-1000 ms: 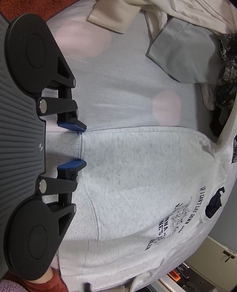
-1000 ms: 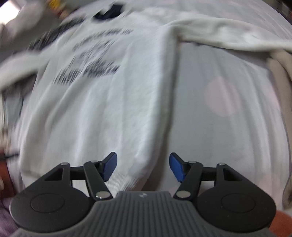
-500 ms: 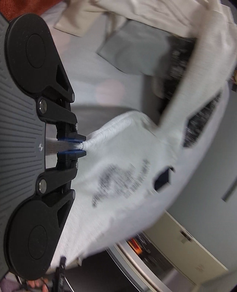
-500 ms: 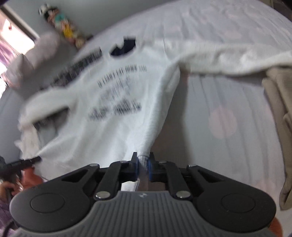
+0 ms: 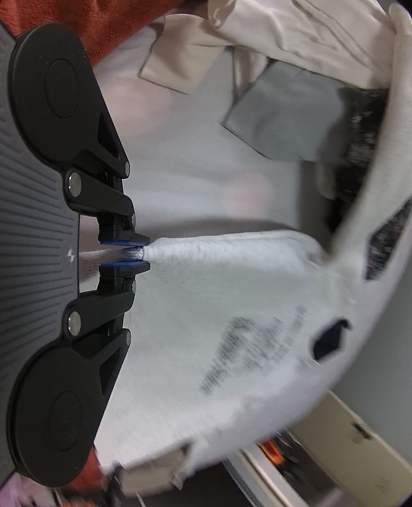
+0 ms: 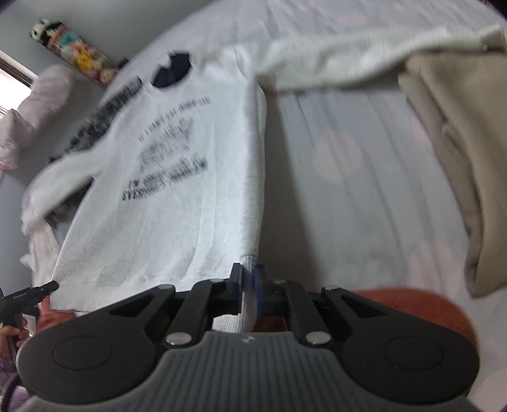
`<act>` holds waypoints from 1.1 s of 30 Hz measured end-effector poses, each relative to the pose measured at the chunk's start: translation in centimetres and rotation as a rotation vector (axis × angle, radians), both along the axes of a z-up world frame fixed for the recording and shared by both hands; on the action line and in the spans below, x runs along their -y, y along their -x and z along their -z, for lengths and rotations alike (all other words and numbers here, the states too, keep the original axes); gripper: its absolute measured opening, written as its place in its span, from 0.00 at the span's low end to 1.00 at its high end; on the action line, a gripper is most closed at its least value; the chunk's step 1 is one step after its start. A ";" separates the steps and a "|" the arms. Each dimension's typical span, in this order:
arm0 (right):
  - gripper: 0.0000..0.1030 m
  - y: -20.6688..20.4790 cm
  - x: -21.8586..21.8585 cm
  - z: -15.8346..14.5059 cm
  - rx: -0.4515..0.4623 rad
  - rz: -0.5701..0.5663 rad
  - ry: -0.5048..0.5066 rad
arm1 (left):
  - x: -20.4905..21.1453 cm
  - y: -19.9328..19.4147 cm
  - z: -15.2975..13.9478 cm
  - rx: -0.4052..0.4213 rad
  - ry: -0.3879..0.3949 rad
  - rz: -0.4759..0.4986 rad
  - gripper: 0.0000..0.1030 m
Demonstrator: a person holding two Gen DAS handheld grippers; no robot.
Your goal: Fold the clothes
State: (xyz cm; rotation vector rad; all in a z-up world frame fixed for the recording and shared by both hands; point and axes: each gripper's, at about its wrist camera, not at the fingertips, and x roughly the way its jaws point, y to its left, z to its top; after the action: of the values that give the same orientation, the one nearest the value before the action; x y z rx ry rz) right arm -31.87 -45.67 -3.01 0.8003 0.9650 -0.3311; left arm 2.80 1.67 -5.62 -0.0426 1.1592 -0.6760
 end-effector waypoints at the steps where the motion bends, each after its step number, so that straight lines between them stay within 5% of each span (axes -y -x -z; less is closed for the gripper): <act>1: 0.08 -0.3 -0.2 0.6 -0.018 -0.010 0.013 | 0.3 0.0 0.8 0.008 -0.035 0.008 0.07; 10: 0.15 0.3 0.3 0.0 -0.004 -0.026 0.053 | 1.4 -0.1 1.8 0.019 -0.160 0.045 0.16; 16: 0.16 1.0 3.3 -2.9 0.049 0.043 0.143 | 1.5 -1.6 -0.4 0.059 -0.135 0.007 0.24; 22: 0.16 -2.8 7.1 -2.8 0.066 0.096 0.202 | 3.3 -3.1 -1.1 0.085 -0.125 -0.005 0.26; 27: 0.16 -7.5 9.1 -1.9 0.062 0.018 0.287 | 5.1 -3.7 -0.5 0.071 -0.134 0.008 0.26; 33: 0.16 -13.7 9.4 0.1 -0.018 -0.254 0.540 | 6.7 -4.2 1.3 0.022 -0.149 0.011 0.27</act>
State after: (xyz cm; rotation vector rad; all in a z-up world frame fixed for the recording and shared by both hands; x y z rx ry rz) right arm -18.19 -55.03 -3.13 0.1804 0.9229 -0.3559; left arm 6.99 -5.02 -6.89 0.0968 1.1859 -0.5968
